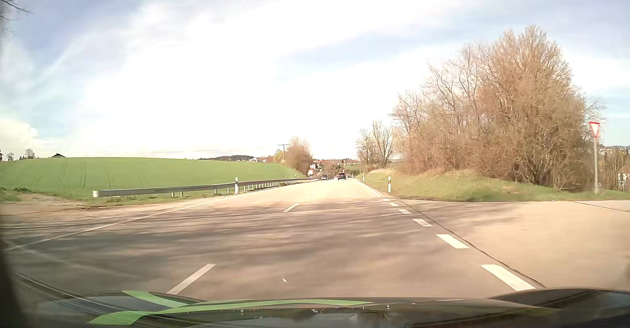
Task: Follow the waypoints while adhering to traffic rules and regulations
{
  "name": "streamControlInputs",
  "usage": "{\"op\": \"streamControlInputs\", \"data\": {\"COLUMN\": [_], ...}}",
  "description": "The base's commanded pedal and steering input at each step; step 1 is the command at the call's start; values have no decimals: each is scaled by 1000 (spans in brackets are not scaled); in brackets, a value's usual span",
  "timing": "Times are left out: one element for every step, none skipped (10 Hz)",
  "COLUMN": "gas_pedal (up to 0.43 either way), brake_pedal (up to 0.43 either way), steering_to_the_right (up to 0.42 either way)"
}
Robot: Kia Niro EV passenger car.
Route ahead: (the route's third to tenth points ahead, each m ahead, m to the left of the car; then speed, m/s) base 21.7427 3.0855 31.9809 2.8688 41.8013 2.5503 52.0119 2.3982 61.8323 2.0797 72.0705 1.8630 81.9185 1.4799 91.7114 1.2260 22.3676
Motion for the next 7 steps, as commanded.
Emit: {"op": "streamControlInputs", "data": {"gas_pedal": [130,138,138,150,150,150,157], "brake_pedal": [0,0,0,0,0,0,0], "steering_to_the_right": [0,0,0,1,0,2,2]}}
